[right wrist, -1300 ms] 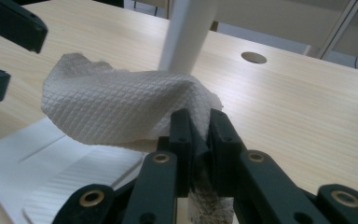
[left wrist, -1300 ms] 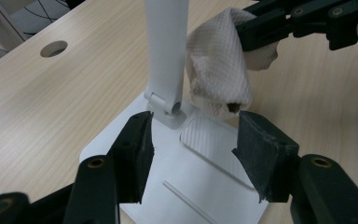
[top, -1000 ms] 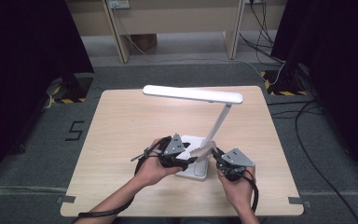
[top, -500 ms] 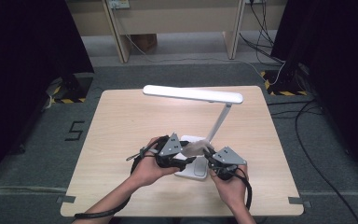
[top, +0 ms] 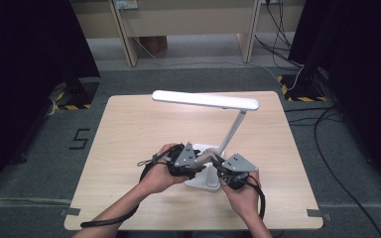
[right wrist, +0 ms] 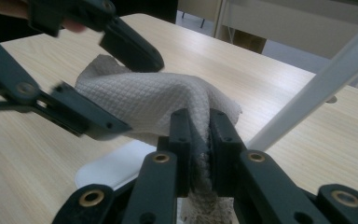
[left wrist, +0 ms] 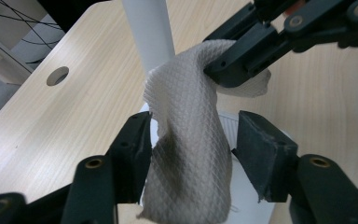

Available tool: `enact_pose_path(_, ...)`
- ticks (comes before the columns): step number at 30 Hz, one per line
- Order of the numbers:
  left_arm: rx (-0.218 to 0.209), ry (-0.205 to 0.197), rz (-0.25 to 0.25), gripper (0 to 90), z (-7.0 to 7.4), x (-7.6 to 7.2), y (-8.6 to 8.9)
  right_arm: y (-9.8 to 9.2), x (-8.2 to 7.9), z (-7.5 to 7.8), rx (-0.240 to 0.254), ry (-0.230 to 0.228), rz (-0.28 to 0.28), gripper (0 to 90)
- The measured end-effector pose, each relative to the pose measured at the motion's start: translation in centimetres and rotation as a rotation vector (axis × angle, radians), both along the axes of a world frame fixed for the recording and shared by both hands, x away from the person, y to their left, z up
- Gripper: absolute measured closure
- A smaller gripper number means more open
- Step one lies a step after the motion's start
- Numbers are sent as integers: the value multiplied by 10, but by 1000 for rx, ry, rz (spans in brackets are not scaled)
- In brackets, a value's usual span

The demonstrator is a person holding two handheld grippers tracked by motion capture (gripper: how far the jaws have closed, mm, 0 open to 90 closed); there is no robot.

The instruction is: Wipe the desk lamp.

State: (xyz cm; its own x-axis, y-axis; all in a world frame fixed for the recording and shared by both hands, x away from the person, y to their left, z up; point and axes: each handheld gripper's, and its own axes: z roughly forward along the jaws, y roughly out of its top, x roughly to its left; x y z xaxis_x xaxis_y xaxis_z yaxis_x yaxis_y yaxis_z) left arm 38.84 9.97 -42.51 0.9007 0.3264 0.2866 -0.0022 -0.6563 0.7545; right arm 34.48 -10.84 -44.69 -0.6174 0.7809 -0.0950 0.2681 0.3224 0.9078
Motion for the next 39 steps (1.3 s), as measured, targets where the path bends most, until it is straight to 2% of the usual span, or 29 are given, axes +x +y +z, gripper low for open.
enact_pose_path(5, 16, -28, -18, 563, -4, 3, -1, 2, 1, 2, 7, 4, 25, 815)
enact_pose_path(12, -2, -72, -15, 722, -6, 5, 2, 4, 3, 3, 17, 7, 33, 813)
enact_pose_path(15, -24, -62, -3, 770, -8, 6, 2, 5, 5, 3, 24, 1, 36, 813)
enact_pose_path(19, -42, -55, 12, 795, -9, 6, 2, 4, 4, 3, 25, 13, 29, 813)
enact_pose_path(24, -68, -47, 24, 823, -9, 5, 2, 4, 4, 3, 33, 8, 31, 806)
enact_pose_path(26, -75, -50, 27, 828, -9, 5, 2, 4, 4, 4, 38, 5, 30, 777)
enact_pose_path(29, -65, -57, 35, 829, -9, 7, 5, 2, 3, 5, 56, 10, 26, 666)
enact_pose_path(32, -62, -58, 67, 829, -13, 12, 11, -10, 1, 10, 117, -9, 6, 560)
enact_pose_path(33, -55, -60, 71, 830, -14, 13, 13, -16, 1, 12, 140, -17, -12, 534)
enact_pose_path(39, -16, -74, 100, 829, -23, 21, 22, -44, 9, 29, 197, -81, -106, 475)
